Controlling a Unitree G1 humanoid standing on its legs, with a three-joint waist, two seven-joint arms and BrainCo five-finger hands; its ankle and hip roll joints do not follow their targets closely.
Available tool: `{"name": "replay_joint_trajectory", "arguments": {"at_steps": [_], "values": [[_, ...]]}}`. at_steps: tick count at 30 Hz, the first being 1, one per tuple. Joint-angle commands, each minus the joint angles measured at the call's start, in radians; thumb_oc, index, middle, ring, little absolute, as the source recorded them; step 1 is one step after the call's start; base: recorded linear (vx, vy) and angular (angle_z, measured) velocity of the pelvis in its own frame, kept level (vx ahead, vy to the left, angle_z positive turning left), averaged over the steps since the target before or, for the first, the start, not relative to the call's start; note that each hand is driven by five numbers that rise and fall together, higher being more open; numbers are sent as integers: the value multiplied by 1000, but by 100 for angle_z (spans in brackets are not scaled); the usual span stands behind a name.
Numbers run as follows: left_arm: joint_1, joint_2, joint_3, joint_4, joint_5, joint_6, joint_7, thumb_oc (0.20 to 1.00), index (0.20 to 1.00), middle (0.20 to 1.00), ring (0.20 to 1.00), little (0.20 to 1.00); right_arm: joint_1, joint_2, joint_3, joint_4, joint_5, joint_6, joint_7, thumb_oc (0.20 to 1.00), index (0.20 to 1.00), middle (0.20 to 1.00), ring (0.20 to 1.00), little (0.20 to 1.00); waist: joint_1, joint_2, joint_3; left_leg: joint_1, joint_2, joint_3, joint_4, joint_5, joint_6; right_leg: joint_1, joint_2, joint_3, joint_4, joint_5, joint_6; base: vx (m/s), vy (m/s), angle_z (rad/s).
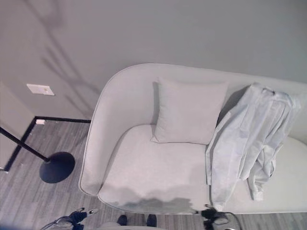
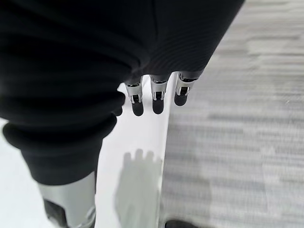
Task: Hang the clothes on the sofa on the clothes rack.
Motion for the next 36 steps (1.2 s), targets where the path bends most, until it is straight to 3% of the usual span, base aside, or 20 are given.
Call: {"name": "replay_joint_trajectory", "arguments": {"at_steps": [1, 4, 7, 8, 9, 12, 14, 15, 16, 17, 21, 25, 27, 29, 30, 31, 32, 33, 35, 36], "values": [[-63, 15, 15, 46, -8, -3, 1, 1000, 1000, 1000, 1000, 1000, 1, -4, 4, 3, -6, -3, -1, 1000, 1000, 1000, 1000, 1000, 59, 67, 2, 33, 26, -40, -177, 118, 15, -19, -44, 25, 5, 24, 17, 62, -119, -73], [-74, 24, -4, 44, 5, 7, 6, 1000, 1000, 1000, 1000, 1000, -15, -1, 26, 10, -14, 8, 5, 1000, 1000, 1000, 1000, 1000, 75, 91, 7, 19, -76, -85, -203, 114, 27, -16, -8, 38, 5, 39, 21, 56, -70, -30], [-80, 24, -14, 63, 8, 5, 9, 1000, 1000, 1000, 1000, 1000, -36, 19, 42, 20, -20, 7, 12, 1000, 1000, 1000, 1000, 1000, 88, 94, -8, 18, -76, -120, -203, 105, 39, 17, -13, 51, 16, 29, 12, 57, 47, -53], [-80, 25, -17, 66, 10, 5, 7, 1000, 1000, 1000, 1000, 1000, -44, 23, 51, 12, -24, 3, 16, 1000, 1000, 1000, 1000, 1000, 90, 92, -10, 14, -77, -109, -203, 104, 40, 13, -19, 46, 63, 28, 13, 69, 189, -37], [-87, 33, -16, 62, 11, 6, 9, 1000, 1000, 1000, 1000, 1000, -73, 21, 79, -17, -27, 0, 25, 1000, 1000, 1000, 1000, 1000, 89, 120, 17, 14, -40, -100, -203, 114, 32, -60, 12, 60, 269, 21, 31, 37, 144, -41], [-92, 40, -18, 54, 16, 6, 14, 1000, 1000, 1000, 1000, 1000, -78, 22, 88, -38, -27, 0, 30, 1000, 1000, 1000, 1000, 1000, 88, 128, 28, 29, -15, -99, -203, 110, 19, -71, -8, 65, 297, 14, 21, 35, 6, -56], [-92, 45, -10, 39, 15, 5, 18, 1000, 1000, 1000, 1000, 1000, -86, 21, 89, -53, -26, 0, 29, 1000, 1000, 1000, 1000, 1000, 94, 120, 18, 36, 6, -98, -203, 92, 8, -51, -86, 54, 216, 13, 10, 104, -140, -24], [-91, 47, -9, 26, 13, 5, 18, 1000, 1000, 1000, 1000, 1000, -86, 22, 87, -60, -27, 1, 28, 1000, 1000, 1000, 1000, 1000, 98, 115, 5, 37, 19, -113, -203, 80, 6, -43, -155, 59, 124, 11, 6, 121, -154, -22], [-91, 47, -9, 26, 12, 6, 18, 1000, 1000, 1000, 1000, 1000, -86, 22, 87, -60, -27, 1, 28, 1000, 1000, 1000, 1000, 1000, 97, 115, 6, 39, 19, -114, -203, 80, 6, -40, -155, 57, 122, 11, 6, 162, -236, -2], [-86, 50, -11, 27, 10, 6, 23, 1000, 1000, 1000, 1000, 1000, -92, 22, 93, -65, -31, 4, 28, 1000, 1000, 1000, 1000, 1000, 93, 114, 1, 39, 36, -131, -203, 65, 4, -81, -221, 77, 35, 19, 15, 81, -129, 6], [-74, 53, 8, 27, -10, 4, 29, 1000, 1000, 1000, 1000, 1000, -99, 24, 114, -97, -36, 6, 37, 1000, 1000, 1000, 1000, 1000, 76, 110, 7, 60, 83, -164, -203, 54, -5, -147, -275, 144, 5, 35, 38, 107, -289, 21], [-82, 56, 11, 23, -15, 0, 30, 1000, 1000, 1000, 1000, 1000, -97, 18, 116, -122, -33, 7, 33, 1000, 1000, 1000, 1000, 1000, 61, 92, 20, 59, 136, -194, -203, 65, -15, -129, -271, 196, 33, 53, 51, 70, -441, 35], [-83, 62, 13, 27, -19, -4, 29, 1000, 1000, 1000, 1000, 1000, -94, 24, 113, -136, -35, 10, 38, 1000, 1000, 1000, 1000, 1000, 67, 71, 16, 49, 190, -181, -203, 75, -21, -110, -260, 158, 43, 47, 47, 92, -545, 53], [-72, 50, 39, 24, -23, -7, 15, 1000, 1000, 1000, 1000, 1000, -98, 18, 119, -135, -32, 3, 32, 1000, 1000, 1000, 1000, 1000, 68, 71, 7, 36, 250, -172, -203, 89, -17, -87, -209, 113, 45, 30, 40, 101, -508, 22], [-72, 50, 39, 24, -23, -7, 15, 1000, 1000, 1000, 1000, 1000, -98, 18, 119, -135, -32, 3, 32, 1000, 1000, 1000, 1000, 1000, 68, 71, 7, 37, 250, -172, -203, 89, -17, -86, -209, 113, 45, 30, 39, 93, -603, -15], [-62, 38, 52, 24, -31, -4, 16, 1000, 1000, 1000, 1000, 1000, -85, 9, 108, -142, -27, -3, 24, 1000, 1000, 1000, 1000, 1000, 64, 63, 8, 7, 282, -126, -203, 111, -7, -56, -169, 90, 31, 31, 40, 63, -718, 5], [-67, 30, 33, 7, -34, 0, 14, 1000, 1000, 1000, 1000, 1000, -64, -16, 69, -154, 1, -7, 2, 1000, 1000, 1000, 1000, 1000, 55, 45, 25, -23, 265, -31, -203, 130, -10, -29, -155, 47, 5, 30, 38, 69, -867, 62], [-71, 28, 24, -4, -30, -1, 10, 1000, 1000, 1000, 1000, 1000, -56, -26, 53, -152, 11, -9, -6, 1000, 1000, 1000, 1000, 1000, 45, 42, 29, -6, 250, 10, -203, 130, -15, -31, -139, 26, 5, 19, 34, 22, -542, 96], [-73, 27, 31, -11, -32, 0, 5, 1000, 1000, 1000, 1000, 1000, -54, -29, 46, -134, 11, -8, -9, 1000, 1000, 1000, 1000, 1000, 47, 46, 30, 15, 216, 9, -196, 127, -17, -29, -123, 17, 5, 8, 29, 37, -274, 66], [-68, 31, 41, -9, -29, -2, 3, 1000, 1000, 1000, 1000, 1000, -56, -27, 48, -119, -1, -6, -7, 1000, 1000, 1000, 1000, 1000, 62, 51, 18, 28, 139, -21, -190, 117, -10, -30, -95, 27, 5, 3, 21, 59, -265, 7]]}}
